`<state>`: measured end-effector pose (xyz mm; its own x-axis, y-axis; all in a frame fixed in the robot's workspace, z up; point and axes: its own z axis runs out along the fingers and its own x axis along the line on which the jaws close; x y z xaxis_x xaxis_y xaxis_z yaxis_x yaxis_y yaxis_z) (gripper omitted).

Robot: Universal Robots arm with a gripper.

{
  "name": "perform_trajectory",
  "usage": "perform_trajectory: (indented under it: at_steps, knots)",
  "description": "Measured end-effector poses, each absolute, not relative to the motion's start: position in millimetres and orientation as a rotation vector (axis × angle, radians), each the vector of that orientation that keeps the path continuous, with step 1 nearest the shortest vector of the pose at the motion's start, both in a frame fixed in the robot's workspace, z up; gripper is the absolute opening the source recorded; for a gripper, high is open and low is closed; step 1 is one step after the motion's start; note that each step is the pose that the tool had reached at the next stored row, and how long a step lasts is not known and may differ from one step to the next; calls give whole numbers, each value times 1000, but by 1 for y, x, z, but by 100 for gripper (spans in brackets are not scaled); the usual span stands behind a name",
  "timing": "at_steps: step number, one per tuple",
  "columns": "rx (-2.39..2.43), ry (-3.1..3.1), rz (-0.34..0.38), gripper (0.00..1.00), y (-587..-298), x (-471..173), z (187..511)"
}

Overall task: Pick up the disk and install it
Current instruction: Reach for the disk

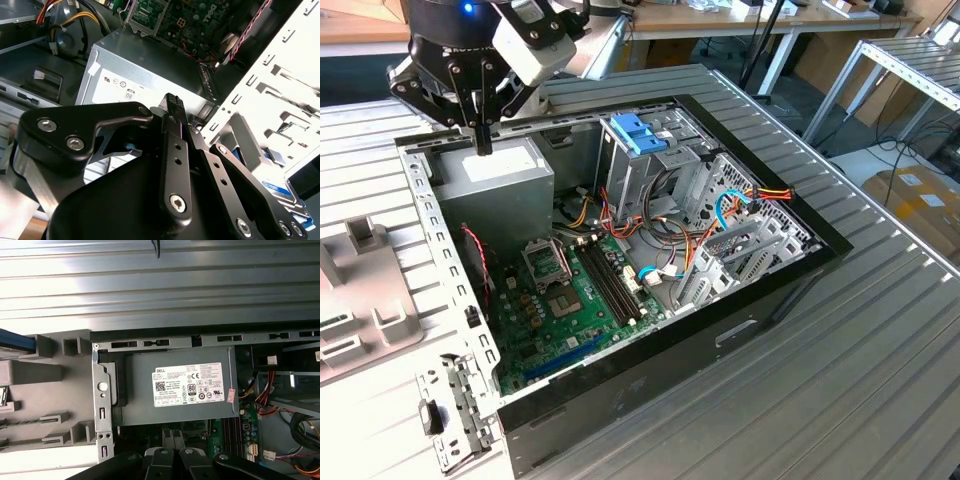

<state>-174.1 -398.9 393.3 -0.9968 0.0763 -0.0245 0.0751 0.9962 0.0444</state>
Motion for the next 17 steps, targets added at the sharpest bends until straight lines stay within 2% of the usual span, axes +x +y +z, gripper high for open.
perform_trajectory:
  at_steps: [17]
  knots:
    - [118,3112,68,11,-399,-185,393]
